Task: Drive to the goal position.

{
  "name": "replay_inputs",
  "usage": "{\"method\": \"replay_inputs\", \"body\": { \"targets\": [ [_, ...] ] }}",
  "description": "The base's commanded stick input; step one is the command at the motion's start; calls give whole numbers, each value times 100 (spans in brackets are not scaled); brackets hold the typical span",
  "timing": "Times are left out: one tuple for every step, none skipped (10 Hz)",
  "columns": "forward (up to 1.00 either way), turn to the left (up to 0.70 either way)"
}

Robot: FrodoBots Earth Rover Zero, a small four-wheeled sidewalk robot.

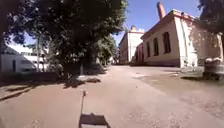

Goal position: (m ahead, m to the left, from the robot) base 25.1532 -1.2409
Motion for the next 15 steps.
{"method": "replay_inputs", "body": {
  "targets": [
    [70, 0],
    [70, 0],
    [70, 0],
    [70, 0],
    [70, 0],
    [70, 0],
    [70, 0],
    [70, 0],
    [70, 0],
    [70, 0],
    [70, 0],
    [70, 0],
    [70, 0],
    [70, 0],
    [70, 0]
  ]
}}
